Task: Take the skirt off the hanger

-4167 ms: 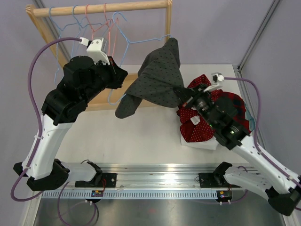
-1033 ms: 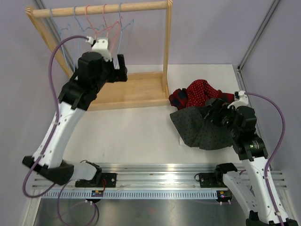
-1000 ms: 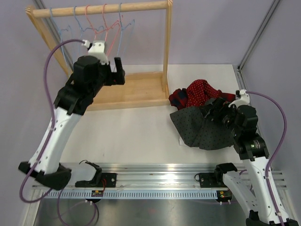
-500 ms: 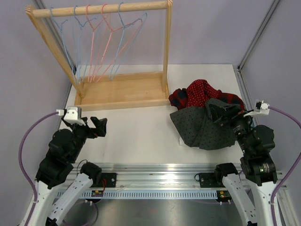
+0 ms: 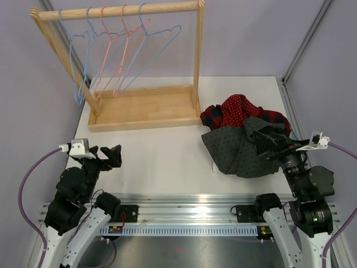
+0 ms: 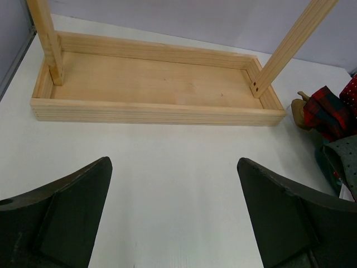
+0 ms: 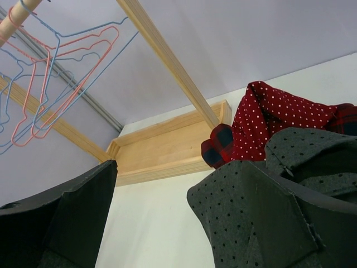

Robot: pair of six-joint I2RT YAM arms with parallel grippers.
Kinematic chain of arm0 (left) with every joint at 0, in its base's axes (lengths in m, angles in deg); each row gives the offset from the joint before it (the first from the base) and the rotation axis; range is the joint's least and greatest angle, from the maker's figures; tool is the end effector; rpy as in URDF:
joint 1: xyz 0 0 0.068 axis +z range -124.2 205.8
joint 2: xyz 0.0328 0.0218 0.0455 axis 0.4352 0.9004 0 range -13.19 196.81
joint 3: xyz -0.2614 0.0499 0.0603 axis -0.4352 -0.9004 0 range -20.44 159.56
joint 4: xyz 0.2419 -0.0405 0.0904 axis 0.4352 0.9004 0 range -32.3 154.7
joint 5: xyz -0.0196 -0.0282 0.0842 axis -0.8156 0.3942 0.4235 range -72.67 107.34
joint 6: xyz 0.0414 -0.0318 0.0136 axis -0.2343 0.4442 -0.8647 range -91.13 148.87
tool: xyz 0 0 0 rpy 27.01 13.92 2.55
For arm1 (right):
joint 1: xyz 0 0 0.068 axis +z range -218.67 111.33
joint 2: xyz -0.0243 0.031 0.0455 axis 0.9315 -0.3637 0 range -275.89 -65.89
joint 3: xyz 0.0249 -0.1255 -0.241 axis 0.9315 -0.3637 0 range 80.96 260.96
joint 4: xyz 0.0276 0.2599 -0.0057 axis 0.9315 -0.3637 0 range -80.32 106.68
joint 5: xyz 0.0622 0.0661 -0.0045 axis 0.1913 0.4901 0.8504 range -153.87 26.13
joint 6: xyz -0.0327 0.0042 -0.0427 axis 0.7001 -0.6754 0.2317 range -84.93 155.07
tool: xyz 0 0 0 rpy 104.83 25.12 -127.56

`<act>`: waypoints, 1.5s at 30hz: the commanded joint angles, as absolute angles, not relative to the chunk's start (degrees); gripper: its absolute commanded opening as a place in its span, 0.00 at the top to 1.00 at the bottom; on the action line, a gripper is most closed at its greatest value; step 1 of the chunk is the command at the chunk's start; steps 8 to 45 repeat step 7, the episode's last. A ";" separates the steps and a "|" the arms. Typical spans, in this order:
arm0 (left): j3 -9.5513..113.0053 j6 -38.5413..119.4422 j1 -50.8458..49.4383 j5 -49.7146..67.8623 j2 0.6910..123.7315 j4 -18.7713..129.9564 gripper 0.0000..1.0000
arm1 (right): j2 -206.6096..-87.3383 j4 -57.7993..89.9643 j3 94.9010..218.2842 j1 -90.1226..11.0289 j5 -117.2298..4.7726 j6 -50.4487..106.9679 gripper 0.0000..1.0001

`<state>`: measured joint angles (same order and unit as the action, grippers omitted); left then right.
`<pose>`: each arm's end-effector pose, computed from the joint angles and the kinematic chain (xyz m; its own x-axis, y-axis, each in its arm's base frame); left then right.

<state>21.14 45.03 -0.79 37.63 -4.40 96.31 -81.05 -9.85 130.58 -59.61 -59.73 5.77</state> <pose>0.0407 -0.0066 0.3261 -0.1182 -0.2328 -0.9653 0.0815 0.9666 -0.2431 0.0407 0.0091 0.3857 0.0075 0.4956 -0.8685 -0.2653 0.8384 0.4761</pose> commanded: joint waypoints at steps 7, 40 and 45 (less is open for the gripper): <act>21.22 47.68 -0.92 41.06 -1.33 93.73 0.01 | -83.29 -10.74 133.69 -59.27 -57.98 8.36 0.01; 21.22 47.68 -0.92 41.06 -1.33 93.73 0.01 | -83.29 -10.74 133.69 -59.27 -57.98 8.36 0.01; 21.22 47.68 -0.92 41.06 -1.33 93.73 0.01 | -83.29 -10.74 133.69 -59.27 -57.98 8.36 0.01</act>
